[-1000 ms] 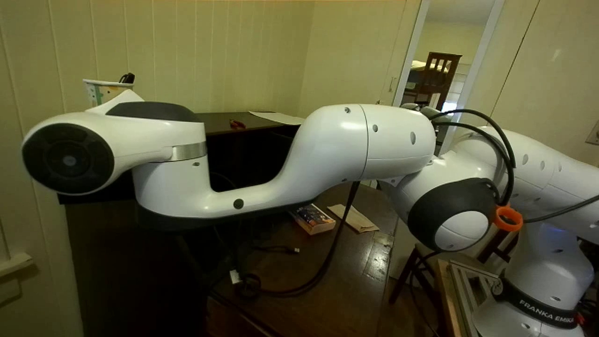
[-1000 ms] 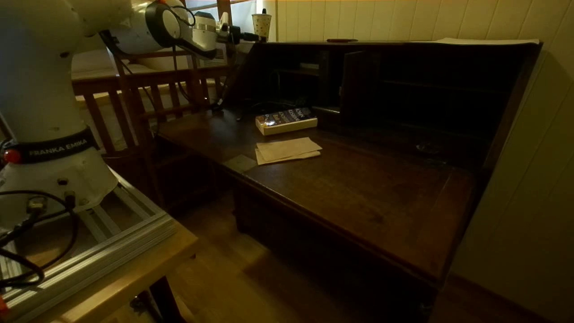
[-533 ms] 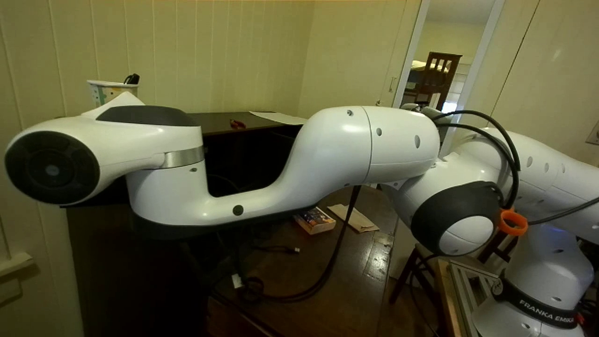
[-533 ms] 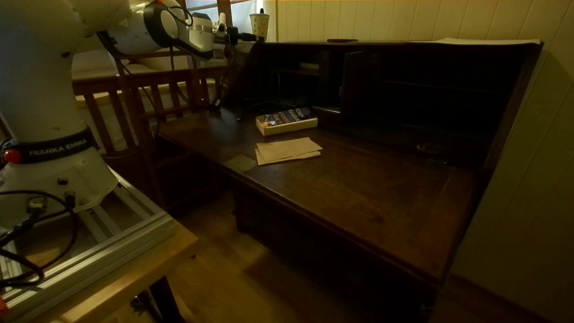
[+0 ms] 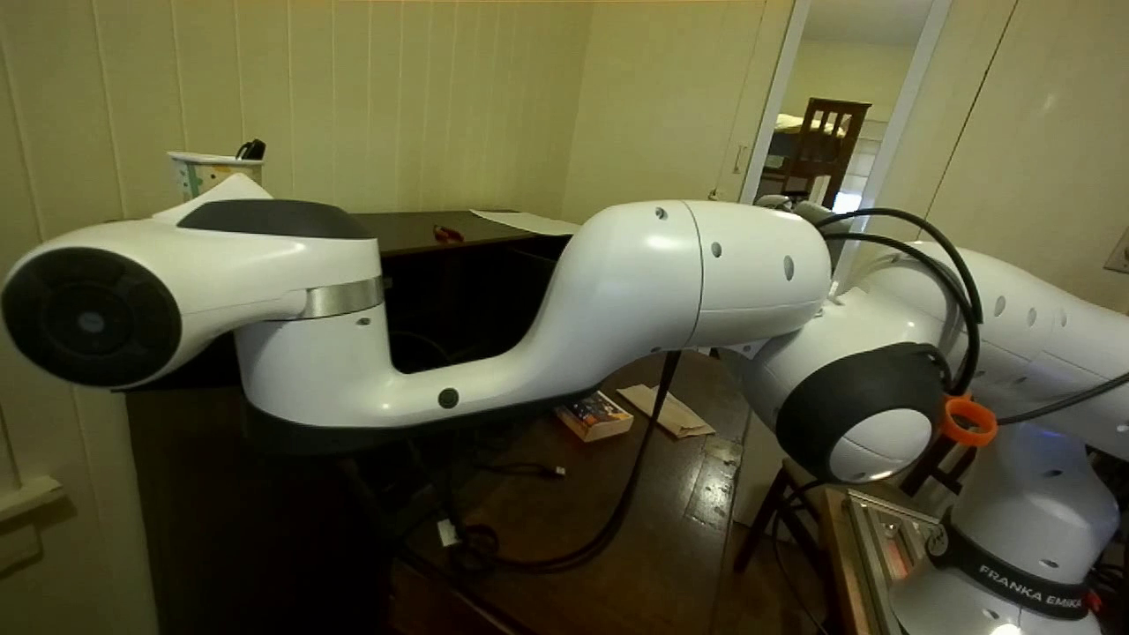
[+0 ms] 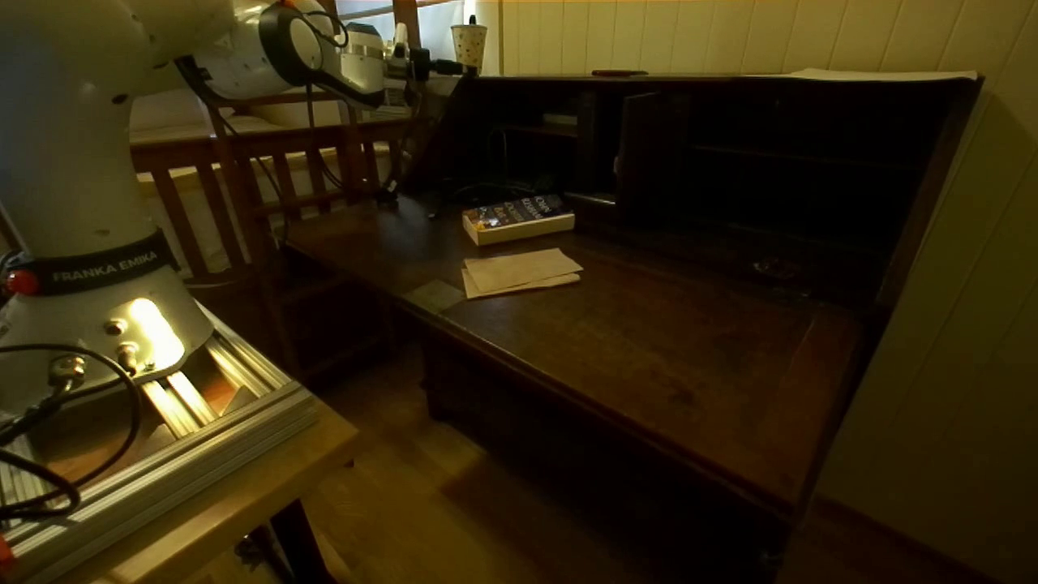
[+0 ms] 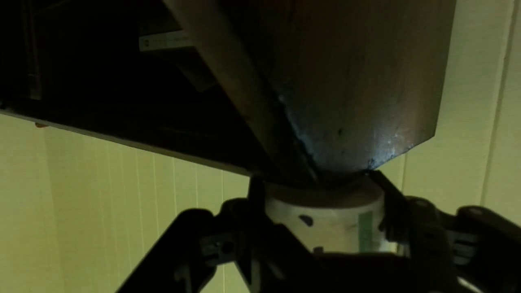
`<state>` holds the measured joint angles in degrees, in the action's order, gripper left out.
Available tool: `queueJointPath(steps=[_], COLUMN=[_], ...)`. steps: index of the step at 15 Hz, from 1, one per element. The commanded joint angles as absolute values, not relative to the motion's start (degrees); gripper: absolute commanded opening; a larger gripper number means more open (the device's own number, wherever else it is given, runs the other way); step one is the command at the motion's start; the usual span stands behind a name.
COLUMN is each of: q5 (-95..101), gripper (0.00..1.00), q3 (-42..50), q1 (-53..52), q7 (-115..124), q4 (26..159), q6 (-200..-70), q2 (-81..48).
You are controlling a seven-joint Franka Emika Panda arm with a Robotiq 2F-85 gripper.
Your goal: Make the cup stand
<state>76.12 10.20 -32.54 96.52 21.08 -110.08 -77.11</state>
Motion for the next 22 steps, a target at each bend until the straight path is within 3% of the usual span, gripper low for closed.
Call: queueJointPath(steps=[1, 11, 18, 22], q5=[70.8, 71.9, 72.8, 73.8], gripper=[0.39, 0.39, 0.39, 0.39], q3=[9.7, 13.8, 16.3, 16.3], q1=[-30.9, -32.6, -32.5, -32.4], q7=[95.9, 95.9, 95.4, 95.9], q4=[21.0, 20.3, 20.8, 20.8], q6=[-105.4, -102.2, -83.4, -87.0], q2=[-78.1, -77.7, -77.4, -77.4])
